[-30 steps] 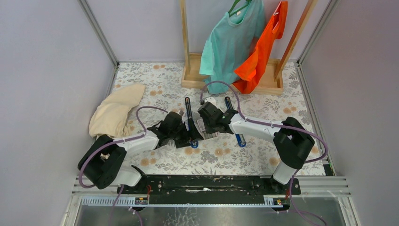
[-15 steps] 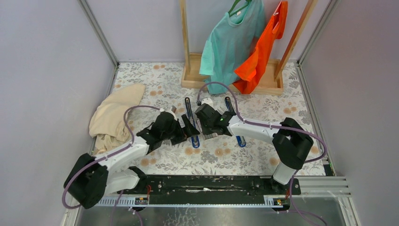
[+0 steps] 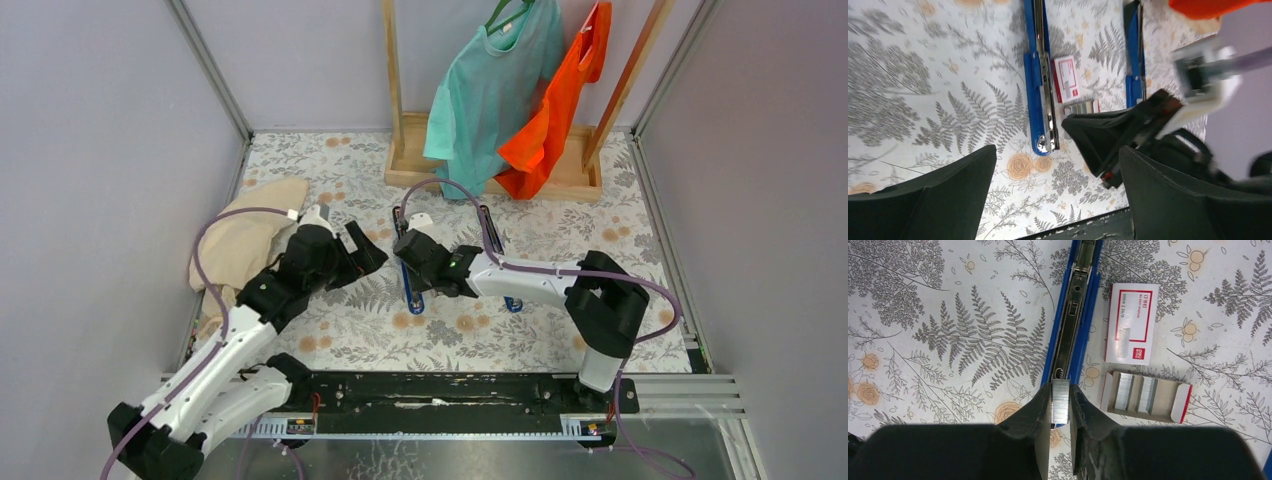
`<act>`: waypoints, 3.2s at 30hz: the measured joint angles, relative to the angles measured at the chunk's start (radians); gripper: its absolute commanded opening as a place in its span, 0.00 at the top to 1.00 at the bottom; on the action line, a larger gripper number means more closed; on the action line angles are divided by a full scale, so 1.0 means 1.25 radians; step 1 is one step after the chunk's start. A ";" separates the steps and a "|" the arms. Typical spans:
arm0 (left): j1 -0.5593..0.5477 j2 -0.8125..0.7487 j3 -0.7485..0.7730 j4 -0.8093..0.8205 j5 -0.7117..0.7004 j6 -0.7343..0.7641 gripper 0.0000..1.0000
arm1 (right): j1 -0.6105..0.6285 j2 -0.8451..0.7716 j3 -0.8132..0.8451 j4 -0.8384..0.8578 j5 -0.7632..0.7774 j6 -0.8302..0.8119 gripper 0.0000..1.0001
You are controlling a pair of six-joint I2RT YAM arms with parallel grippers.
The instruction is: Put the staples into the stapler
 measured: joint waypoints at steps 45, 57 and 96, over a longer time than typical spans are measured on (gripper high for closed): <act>0.072 -0.146 0.154 -0.146 -0.392 0.291 0.00 | 0.023 0.080 0.030 0.030 0.079 0.046 0.81; 0.082 -0.146 0.154 -0.141 -0.381 0.292 0.00 | 0.024 0.081 0.030 0.030 0.081 0.049 0.81; 0.096 -0.142 0.147 -0.136 -0.369 0.295 0.00 | 0.036 0.070 0.030 0.049 0.123 0.088 0.82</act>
